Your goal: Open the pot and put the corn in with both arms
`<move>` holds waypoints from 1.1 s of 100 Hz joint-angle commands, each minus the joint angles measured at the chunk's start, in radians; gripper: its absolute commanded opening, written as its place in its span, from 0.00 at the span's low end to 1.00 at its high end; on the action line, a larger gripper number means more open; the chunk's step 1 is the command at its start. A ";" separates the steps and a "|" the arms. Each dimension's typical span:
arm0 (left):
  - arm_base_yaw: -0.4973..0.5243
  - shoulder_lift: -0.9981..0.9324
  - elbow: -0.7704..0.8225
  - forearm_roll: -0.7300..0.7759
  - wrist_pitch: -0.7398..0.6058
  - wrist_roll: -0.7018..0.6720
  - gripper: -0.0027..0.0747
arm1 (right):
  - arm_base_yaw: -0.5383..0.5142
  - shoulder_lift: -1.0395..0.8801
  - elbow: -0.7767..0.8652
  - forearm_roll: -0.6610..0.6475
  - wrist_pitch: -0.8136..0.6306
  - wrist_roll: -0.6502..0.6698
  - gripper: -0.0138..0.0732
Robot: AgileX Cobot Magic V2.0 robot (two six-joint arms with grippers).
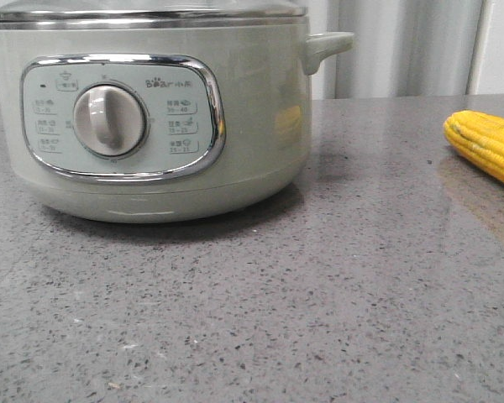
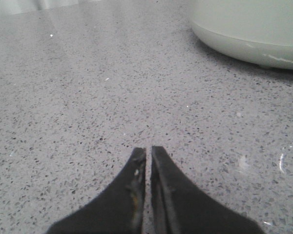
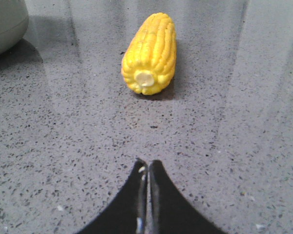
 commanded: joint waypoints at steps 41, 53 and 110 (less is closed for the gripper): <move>0.001 0.010 0.007 -0.008 -0.062 -0.001 0.01 | -0.005 -0.021 0.020 0.001 -0.015 -0.002 0.07; 0.001 0.010 0.007 -0.008 -0.062 -0.001 0.01 | -0.005 -0.021 0.020 0.001 -0.015 -0.002 0.07; 0.001 0.010 0.007 -0.004 -0.062 -0.001 0.01 | -0.005 -0.021 0.020 0.001 -0.076 -0.002 0.07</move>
